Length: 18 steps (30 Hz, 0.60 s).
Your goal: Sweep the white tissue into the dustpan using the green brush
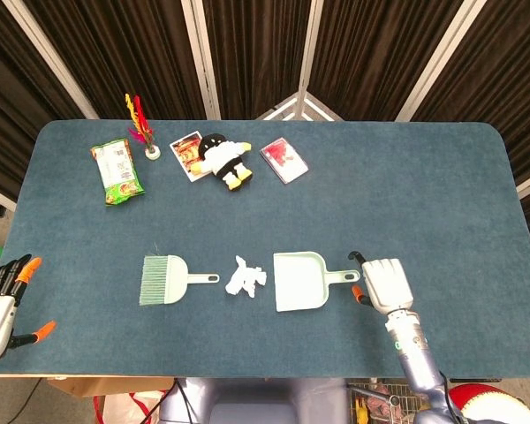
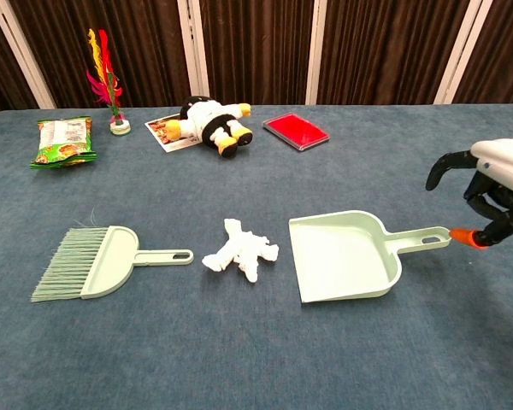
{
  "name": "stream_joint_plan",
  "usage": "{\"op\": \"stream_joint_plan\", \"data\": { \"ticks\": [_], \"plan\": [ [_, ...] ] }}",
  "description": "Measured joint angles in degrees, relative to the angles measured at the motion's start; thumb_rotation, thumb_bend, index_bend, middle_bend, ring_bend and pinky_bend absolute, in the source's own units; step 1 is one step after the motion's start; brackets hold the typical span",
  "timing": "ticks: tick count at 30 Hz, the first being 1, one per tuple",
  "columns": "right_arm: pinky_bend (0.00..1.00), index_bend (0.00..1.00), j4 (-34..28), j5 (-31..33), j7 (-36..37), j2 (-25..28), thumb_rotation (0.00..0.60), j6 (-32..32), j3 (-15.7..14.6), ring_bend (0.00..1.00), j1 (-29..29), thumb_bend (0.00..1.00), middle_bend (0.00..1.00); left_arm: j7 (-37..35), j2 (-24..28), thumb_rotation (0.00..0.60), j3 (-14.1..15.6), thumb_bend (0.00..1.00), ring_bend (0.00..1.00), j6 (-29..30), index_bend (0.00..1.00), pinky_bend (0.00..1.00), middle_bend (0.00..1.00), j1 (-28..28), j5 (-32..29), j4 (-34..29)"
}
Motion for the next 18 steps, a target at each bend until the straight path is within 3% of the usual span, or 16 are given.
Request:
{"op": "stream_joint_plan", "data": {
  "ticks": [18],
  "plan": [
    [0.78,0.39,7.1,4.3,-1.1,-6.4,0.6,-1.1,-1.3,0.87,3.0,0.35,0.86,-0.5,0.7,0.6,0.2,0.0,0.0,-0.3,0.0,0.0,0.0,0.3,-0.5,-0.2]
  ]
}}
